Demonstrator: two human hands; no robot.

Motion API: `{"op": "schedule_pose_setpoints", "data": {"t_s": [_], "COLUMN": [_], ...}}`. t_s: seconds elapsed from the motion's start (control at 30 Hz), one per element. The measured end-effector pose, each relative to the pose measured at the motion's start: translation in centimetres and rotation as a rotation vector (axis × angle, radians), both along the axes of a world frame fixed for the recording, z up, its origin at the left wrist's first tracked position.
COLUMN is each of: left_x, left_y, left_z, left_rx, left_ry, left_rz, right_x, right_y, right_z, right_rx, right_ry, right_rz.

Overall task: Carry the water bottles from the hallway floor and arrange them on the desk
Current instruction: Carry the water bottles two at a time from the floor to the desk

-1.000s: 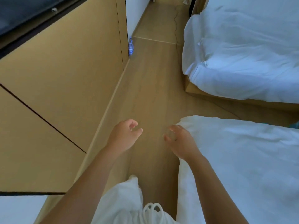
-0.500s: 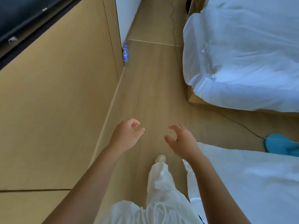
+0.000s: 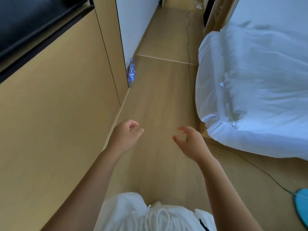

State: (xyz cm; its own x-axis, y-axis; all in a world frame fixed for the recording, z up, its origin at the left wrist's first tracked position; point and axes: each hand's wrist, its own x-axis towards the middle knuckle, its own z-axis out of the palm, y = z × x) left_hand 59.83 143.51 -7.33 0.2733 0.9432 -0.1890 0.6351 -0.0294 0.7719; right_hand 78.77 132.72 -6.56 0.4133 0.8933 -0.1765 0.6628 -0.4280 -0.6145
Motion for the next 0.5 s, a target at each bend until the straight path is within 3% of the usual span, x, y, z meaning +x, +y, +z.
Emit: {"op": "schedule_pose_setpoints", "data": {"t_s": [0.5], "left_x": [10.2], "left_y": [31.8], "left_z": [-1.0], "left_rx": [-0.061], "left_ry": [-0.037], "left_rz": [0.030], "right_x": [8.8], "right_y": [31.5], "right_z": [-1.0], "right_rx": [-0.040], "right_ry": [-0.019], "right_rz": [0.098]}}
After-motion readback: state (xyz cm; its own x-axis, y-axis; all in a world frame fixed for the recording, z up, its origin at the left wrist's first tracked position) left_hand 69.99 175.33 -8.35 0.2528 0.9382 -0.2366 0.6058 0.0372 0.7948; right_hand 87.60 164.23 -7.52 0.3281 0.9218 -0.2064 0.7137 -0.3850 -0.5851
